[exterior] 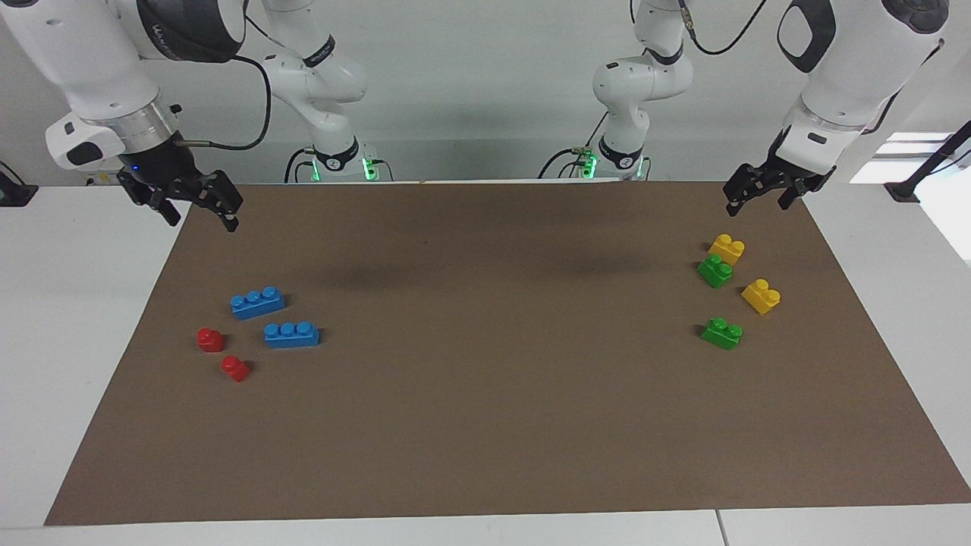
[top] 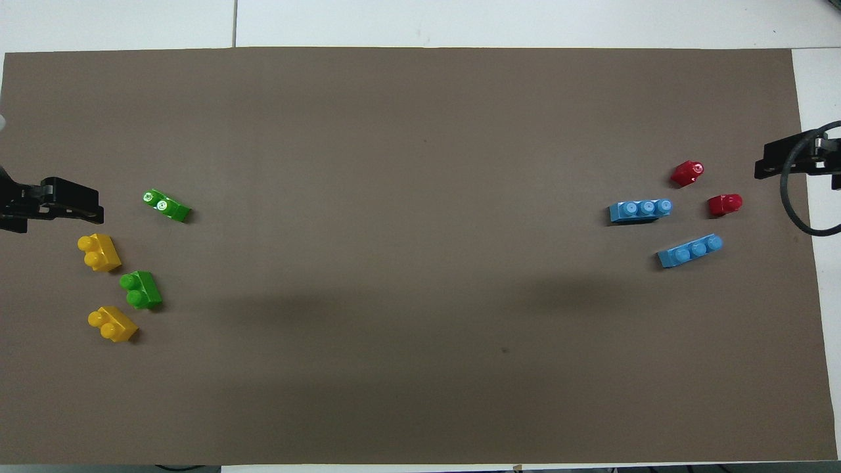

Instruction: Remove green block with left arm and hold with right

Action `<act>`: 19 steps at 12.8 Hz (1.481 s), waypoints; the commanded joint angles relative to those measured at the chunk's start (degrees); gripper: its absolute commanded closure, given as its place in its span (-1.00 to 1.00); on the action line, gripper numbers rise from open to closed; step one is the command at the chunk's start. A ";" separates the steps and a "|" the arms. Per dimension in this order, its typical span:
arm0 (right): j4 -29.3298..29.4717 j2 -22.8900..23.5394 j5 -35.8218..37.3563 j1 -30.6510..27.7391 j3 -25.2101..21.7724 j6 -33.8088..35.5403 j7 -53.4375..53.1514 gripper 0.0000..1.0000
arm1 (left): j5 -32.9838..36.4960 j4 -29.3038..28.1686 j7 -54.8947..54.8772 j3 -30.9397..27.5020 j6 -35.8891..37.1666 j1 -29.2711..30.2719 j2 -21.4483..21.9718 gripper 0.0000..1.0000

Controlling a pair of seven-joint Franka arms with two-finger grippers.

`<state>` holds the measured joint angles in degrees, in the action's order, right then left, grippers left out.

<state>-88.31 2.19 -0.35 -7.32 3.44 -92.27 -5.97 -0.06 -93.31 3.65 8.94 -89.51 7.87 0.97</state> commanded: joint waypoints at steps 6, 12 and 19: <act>2.00 -0.35 1.76 5.82 -4.13 4.12 1.40 -1.00 | -2.75 -2.22 0.30 -0.15 -1.63 1.27 1.85 -1.00; 4.03 0.35 1.76 5.56 -4.14 5.26 1.23 -1.00 | -2.66 -2.49 0.48 -0.06 -2.94 1.18 1.85 -1.00; 3.68 0.18 1.67 5.74 -4.14 5.79 1.05 -1.00 | -2.58 -2.75 0.39 -0.06 -3.22 0.92 1.06 -1.00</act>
<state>-85.43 2.04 -0.15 -1.84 -0.69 -87.87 -5.89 -1.66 -94.40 3.67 8.96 -92.00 8.71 0.94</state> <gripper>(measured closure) 0.000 0.000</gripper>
